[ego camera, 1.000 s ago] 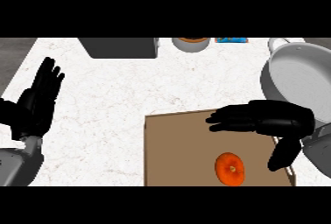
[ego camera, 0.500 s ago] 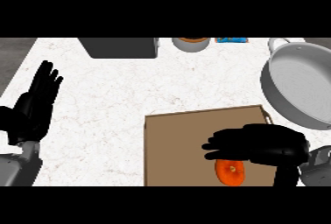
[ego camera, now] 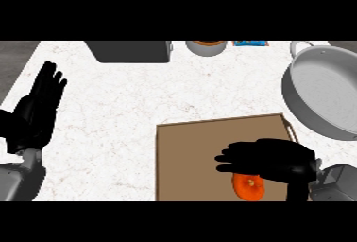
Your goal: Pick the squash from the tray and place it in the pot
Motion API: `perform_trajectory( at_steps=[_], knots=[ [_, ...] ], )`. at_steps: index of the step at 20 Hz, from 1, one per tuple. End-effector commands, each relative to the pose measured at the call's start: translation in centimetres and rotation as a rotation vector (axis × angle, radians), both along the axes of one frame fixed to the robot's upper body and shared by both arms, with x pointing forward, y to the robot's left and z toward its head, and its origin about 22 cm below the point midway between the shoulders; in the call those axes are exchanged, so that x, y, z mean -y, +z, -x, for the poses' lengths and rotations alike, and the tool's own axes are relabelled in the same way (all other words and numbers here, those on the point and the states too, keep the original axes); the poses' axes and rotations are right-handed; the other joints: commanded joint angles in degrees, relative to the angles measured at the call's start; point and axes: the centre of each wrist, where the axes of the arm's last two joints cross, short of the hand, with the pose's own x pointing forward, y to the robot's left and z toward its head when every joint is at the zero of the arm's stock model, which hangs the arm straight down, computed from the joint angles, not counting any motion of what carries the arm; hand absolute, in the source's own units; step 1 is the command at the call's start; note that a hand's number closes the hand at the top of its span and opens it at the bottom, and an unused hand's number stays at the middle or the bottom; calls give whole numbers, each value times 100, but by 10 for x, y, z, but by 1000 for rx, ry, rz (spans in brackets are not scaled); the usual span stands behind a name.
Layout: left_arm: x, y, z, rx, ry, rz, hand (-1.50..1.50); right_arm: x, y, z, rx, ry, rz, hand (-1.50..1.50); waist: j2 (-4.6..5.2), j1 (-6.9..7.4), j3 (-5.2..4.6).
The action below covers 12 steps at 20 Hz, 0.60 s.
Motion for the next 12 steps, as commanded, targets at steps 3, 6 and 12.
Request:
perform_trajectory(
  at_steps=[3, 6, 12],
  knots=[
    [-2, -1, 9, -6, -10, 9, 0, 7, -14, -19, -24, 7, 13, -150, 4, 25, 1],
    [8, -9, -9, -2, -13, -21, 0, -7, -20, -9, -7, 19, -1, -150, 7, -10, 0],
    [3, 18, -10, 5, -9, 21, 0, -2, -64, -7, 11, -3, 52, -150, 10, 3, 2]
  ],
)
